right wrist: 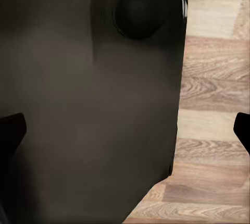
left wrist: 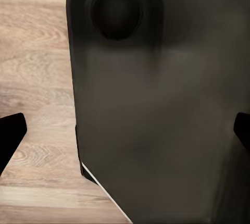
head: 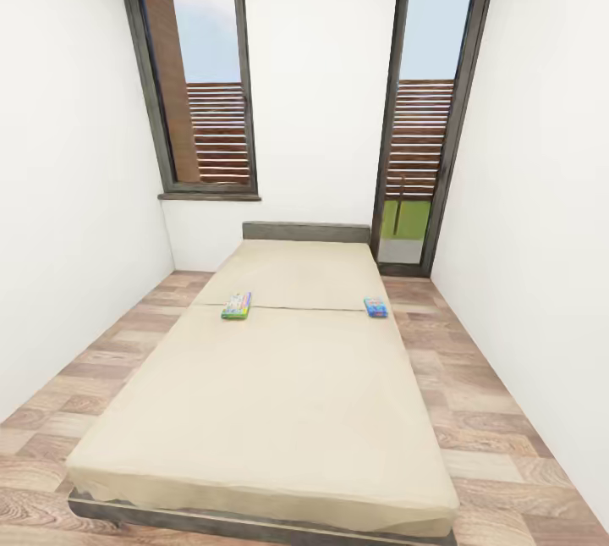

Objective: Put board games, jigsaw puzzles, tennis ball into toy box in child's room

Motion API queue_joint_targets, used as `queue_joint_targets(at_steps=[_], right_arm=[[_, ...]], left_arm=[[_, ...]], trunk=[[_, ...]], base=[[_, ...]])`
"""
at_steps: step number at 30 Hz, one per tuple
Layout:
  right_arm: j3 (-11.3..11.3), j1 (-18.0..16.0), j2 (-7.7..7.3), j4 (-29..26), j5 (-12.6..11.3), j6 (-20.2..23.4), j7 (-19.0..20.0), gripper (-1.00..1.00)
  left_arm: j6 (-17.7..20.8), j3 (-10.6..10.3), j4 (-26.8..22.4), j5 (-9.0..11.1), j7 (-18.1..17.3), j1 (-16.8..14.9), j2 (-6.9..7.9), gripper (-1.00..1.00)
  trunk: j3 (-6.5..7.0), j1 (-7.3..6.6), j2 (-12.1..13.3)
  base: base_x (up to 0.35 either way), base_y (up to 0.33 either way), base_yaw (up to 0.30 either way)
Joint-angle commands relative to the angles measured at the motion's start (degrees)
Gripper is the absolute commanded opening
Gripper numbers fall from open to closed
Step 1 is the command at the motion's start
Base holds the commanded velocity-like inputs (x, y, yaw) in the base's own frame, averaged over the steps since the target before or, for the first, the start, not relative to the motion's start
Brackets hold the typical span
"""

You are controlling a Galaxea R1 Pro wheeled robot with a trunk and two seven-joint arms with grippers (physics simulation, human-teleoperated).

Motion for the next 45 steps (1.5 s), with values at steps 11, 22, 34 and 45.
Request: queue_joint_targets(at_steps=[11,22,34,45], right_arm=[[0.1,-0.1,1.98,0.0,0.0,-0.1,0.2,1.0],[-0.1,-0.1,3.0,0.0,-0.2,-1.8,0.2,1.0],[0.0,-0.1,0.63,0.0,0.0,-3.7,0.1,1.0],[0.1,-0.1,-0.44,0.0,0.1,-4.0,0.1,1.0]], left_arm=[[-0.3,0.2,-0.2,0.0,0.0,-0.1,-0.63,1.0],[-0.3,0.5,-0.2,0.1,0.0,-0.1,-0.85,1.0],[-0.3,0.8,-0.4,0.1,0.0,-0.1,-0.92,1.0],[-0.3,0.9,-0.4,0.2,0.0,-0.1,-0.77,1.0]], trunk=[[-0.03,0.0,0.0],[-0.03,0.0,0.0],[-0.03,0.0,0.0],[0.15,-0.22,0.4]], base=[[0.0,0.0,0.0],[0.0,0.0,0.0],[0.0,0.0,0.0],[0.0,0.0,0.0]])
